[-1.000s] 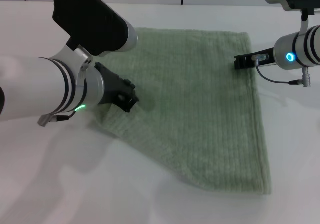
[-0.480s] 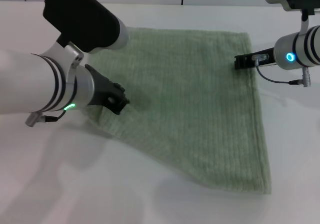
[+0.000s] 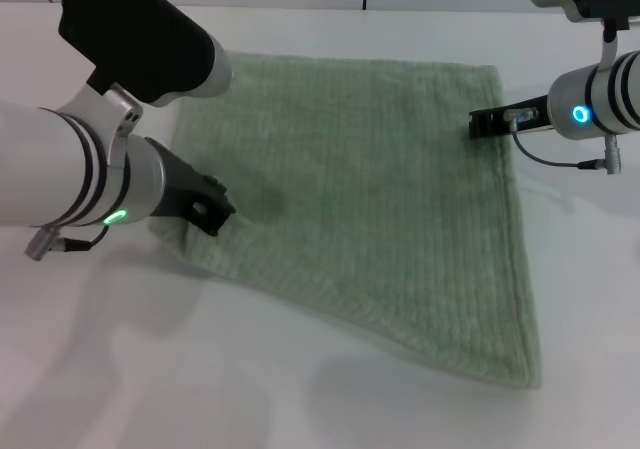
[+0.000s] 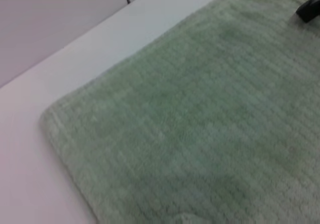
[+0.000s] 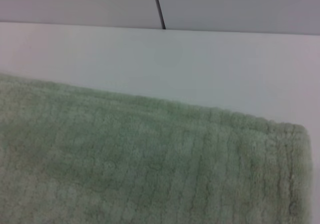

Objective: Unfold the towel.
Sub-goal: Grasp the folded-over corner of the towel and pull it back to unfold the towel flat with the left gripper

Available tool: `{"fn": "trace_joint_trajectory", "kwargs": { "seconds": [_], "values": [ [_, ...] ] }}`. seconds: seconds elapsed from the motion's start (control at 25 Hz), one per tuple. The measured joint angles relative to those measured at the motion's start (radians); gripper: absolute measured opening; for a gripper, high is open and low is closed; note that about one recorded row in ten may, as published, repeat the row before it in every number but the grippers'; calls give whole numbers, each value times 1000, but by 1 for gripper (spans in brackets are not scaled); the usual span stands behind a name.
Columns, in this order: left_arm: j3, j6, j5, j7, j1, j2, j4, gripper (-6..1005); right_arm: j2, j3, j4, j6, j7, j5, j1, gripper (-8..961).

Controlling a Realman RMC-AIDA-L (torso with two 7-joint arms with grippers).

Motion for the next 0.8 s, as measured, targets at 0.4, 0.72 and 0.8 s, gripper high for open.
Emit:
{"fn": "trace_joint_trajectory", "kwargs": {
  "seconds": [0.4,0.72,0.8],
  "values": [
    [5,-56,1,-31,13,-2,-29,61,0,1,0,0,0,0,0,4],
    [-10,-106,2,-45,6,-2,-24,64,0,1,-1,-4,0,0,0,4],
    [-21,-119,2,-46,4,-1,-8,64,0,0,-2,-5,0,0,0,4]
  ]
}}
